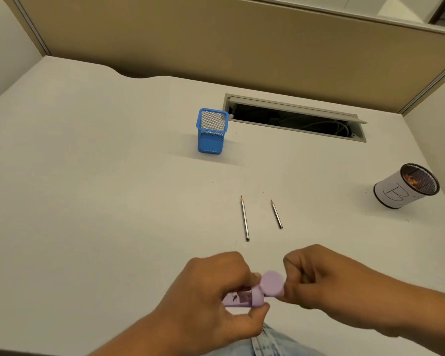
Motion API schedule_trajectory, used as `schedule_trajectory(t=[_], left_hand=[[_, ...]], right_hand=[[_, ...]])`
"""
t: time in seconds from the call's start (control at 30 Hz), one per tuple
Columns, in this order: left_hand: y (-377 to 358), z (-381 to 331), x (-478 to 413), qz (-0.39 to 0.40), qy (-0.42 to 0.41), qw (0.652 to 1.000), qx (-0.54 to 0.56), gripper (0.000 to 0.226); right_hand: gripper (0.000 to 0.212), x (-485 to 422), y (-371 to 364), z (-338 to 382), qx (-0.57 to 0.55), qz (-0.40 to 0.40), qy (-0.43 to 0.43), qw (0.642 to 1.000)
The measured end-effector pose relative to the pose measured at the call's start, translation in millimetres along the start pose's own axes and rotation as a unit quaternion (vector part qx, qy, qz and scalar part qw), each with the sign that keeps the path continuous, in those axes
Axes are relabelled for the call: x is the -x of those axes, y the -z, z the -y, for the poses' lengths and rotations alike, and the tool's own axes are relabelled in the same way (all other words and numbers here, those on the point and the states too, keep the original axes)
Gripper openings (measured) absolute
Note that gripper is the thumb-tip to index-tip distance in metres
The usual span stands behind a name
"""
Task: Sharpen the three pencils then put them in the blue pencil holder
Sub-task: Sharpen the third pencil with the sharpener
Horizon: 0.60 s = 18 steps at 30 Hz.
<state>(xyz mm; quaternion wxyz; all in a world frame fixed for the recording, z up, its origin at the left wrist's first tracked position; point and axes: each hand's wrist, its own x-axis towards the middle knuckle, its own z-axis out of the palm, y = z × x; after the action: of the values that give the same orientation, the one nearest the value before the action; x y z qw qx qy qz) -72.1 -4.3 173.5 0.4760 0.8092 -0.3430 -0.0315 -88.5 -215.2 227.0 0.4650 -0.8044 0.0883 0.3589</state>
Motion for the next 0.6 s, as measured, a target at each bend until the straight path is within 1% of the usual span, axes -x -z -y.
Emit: schedule_trajectory(t=[0.03, 0.07, 0.1, 0.13, 0.17, 0.2, 0.23, 0.27, 0.3, 0.33, 0.37, 0.4, 0.43, 0.47, 0.5, 0.53, 0.57, 0.6], left_hand=[[3, -3, -3, -0.014, 0.036, 0.999, 0.030, 0.023], [6, -7, -7, -0.024, 0.091, 0.993, 0.078, 0.022], [9, -9, -10, -0.023, 0.150, 0.979, 0.138, 0.022], [11, -11, -14, -0.014, 0.203, 0.959, 0.199, 0.021], [12, -11, -16, -0.004, 0.238, 0.938, 0.253, 0.022], [13, -11, -17, 0.008, 0.257, 0.920, 0.296, 0.023], [12, -12, -17, 0.020, 0.266, 0.905, 0.330, 0.023], [11, -13, -17, 0.026, 0.269, 0.894, 0.357, 0.022], [10, -12, -16, 0.027, 0.270, 0.887, 0.373, 0.021], [9, -11, -16, 0.022, 0.263, 0.890, 0.371, 0.020], [8, -10, -16, 0.010, 0.242, 0.907, 0.344, 0.019], [8, -8, -15, -0.005, 0.206, 0.938, 0.280, 0.018], [8, -5, -15, -0.013, 0.147, 0.971, 0.188, 0.018], [10, -2, -15, -0.004, 0.068, 0.994, 0.083, 0.018], [11, 0, -16, 0.014, -0.007, 1.000, 0.001, 0.018], [13, 1, -18, 0.033, -0.044, 0.998, -0.040, 0.018], [14, 1, -20, 0.043, -0.051, 0.997, -0.044, 0.019], [16, 0, -22, 0.039, -0.039, 0.998, -0.030, 0.021]], right_hand=[[0.038, 0, 1, -1, 0.032, -0.027, 0.040, 0.998], [0.030, 3, 3, 1, 0.067, -0.065, 0.087, 0.992], [0.024, 5, 5, 3, 0.132, -0.102, 0.143, 0.976], [0.019, 8, 7, 3, 0.222, -0.143, 0.209, 0.942], [0.014, 9, 10, 3, 0.323, -0.184, 0.282, 0.884], [0.011, 9, 12, 3, 0.397, -0.221, 0.351, 0.819], [0.016, 9, 13, 3, 0.453, -0.242, 0.406, 0.756], [0.022, 7, 12, 0, 0.492, -0.255, 0.438, 0.708], [0.026, 6, 10, -3, 0.511, -0.263, 0.447, 0.686], [0.028, 5, 8, -3, 0.515, -0.264, 0.444, 0.684], [0.030, 5, 4, -2, 0.498, -0.255, 0.409, 0.720], [0.033, 3, -1, 0, 0.442, -0.231, 0.353, 0.791], [0.036, 3, -4, 4, 0.335, -0.180, 0.268, 0.885], [0.040, 2, -5, 8, 0.168, -0.112, 0.176, 0.963], [0.043, 1, -3, 8, 0.011, -0.066, 0.066, 0.996], [0.045, -1, -2, 7, -0.089, -0.006, 0.000, 0.996], [0.043, -3, -2, 3, -0.097, 0.019, -0.007, 0.995], [0.040, -3, 0, 5, -0.074, 0.018, 0.007, 0.997]])
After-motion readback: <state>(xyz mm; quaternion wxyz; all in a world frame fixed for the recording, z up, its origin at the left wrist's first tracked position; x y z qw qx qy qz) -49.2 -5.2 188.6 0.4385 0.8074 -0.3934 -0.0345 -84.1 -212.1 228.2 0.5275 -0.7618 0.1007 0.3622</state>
